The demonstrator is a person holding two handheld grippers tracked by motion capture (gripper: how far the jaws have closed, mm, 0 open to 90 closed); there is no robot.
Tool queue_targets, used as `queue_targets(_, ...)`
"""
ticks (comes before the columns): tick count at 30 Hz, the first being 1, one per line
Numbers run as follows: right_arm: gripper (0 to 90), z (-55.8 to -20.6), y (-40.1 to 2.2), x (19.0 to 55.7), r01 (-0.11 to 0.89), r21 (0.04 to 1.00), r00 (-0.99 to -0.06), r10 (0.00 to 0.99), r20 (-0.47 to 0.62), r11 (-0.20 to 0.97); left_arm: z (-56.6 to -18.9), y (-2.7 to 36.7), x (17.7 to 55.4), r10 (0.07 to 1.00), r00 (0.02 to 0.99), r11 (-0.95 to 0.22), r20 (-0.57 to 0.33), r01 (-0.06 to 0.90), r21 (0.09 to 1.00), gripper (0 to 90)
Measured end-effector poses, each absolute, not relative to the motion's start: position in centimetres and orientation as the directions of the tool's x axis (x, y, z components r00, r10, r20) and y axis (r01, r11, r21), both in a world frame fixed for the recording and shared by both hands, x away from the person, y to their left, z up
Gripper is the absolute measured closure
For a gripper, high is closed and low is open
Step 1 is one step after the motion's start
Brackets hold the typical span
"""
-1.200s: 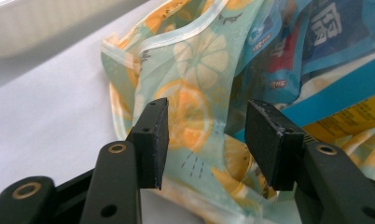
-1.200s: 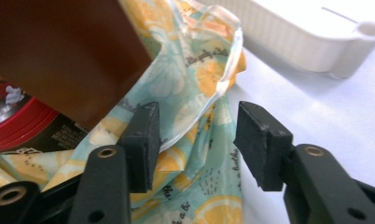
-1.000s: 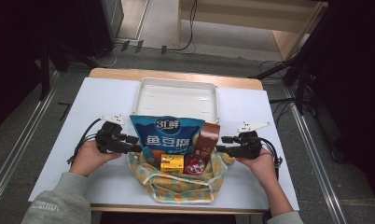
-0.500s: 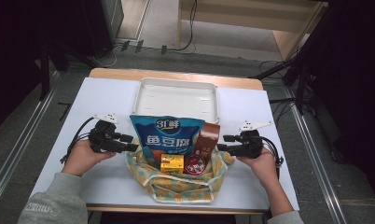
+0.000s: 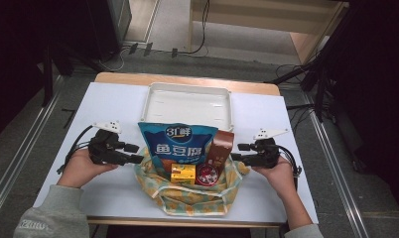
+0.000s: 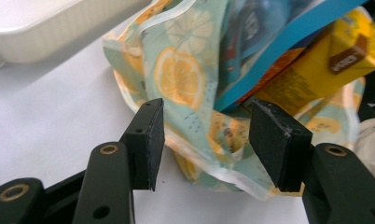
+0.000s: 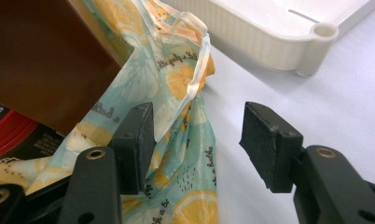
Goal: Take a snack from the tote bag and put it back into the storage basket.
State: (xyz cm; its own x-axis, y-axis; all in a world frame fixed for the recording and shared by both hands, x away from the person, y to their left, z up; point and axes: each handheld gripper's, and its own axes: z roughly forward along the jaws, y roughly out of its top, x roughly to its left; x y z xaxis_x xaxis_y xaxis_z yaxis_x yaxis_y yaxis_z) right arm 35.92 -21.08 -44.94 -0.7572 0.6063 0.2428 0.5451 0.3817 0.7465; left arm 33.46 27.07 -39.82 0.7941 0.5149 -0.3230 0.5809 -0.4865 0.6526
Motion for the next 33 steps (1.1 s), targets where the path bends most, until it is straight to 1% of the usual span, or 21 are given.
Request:
queue_targets(8, 44.5, -45.0, -21.0, 36.0, 0.549, 0.748, -0.754, 0.606, 0.253, 0.372, -38.1, 26.6, 33.0, 0.482, 0.813, -0.486, -0.325, 0.557, 0.673, 46.0)
queue_targets(10, 44.5, -45.0, -21.0, 36.0, 0.55, 0.747, -0.755, 0.606, 0.252, 0.374, -37.7, 26.4, 32.9, 0.476, 0.809, -0.475, -0.345, 0.567, 0.673, 45.9)
queue_targets(17, 44.5, -45.1, -20.8, 36.1, 0.545, 0.744, -0.759, 0.604, 0.242, 0.387, -36.0, 25.5, 32.4, 0.44, 0.834, -0.483, -0.332, 0.532, 0.696, 46.2)
queue_targets(20, 43.7, -45.2, -20.8, 36.1, 0.545, 0.741, -0.761, 0.603, 0.24, 0.393, -35.3, 25.1, 32.4, 0.441, 0.841, -0.485, -0.314, 0.518, 0.705, 46.1)
queue_targets(23, 43.3, -45.1, -20.8, 36.0, 0.548, 0.741, -0.759, 0.604, 0.243, 0.389, -34.7, 24.8, 32.4, 0.436, 0.838, -0.469, -0.327, 0.522, 0.712, 45.4)
queue_targets(33, 43.0, -45.0, -20.8, 36.0, 0.548, 0.743, -0.758, 0.603, 0.247, 0.384, -32.8, 23.6, 33.2, 0.424, 0.858, -0.491, -0.29, 0.487, 0.723, 45.7)
